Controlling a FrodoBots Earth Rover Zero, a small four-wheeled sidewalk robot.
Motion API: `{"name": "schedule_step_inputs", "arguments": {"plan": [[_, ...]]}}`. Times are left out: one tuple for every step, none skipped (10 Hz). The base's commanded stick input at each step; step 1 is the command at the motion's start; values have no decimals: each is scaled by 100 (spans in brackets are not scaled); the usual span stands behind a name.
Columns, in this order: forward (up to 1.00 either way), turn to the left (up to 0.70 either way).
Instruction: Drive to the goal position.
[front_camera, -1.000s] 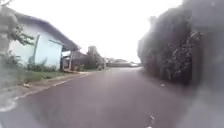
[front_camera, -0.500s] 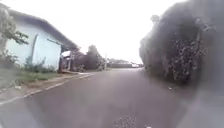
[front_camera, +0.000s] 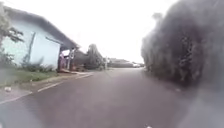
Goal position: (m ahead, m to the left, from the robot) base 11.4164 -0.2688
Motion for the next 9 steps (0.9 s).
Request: {"name": "schedule_step_inputs", "arguments": {"plan": [[70, -17], [70, -28], [70, -35], [70, -35], [70, -30], [70, -14], [70, 0], [70, 0], [70, 0]]}}
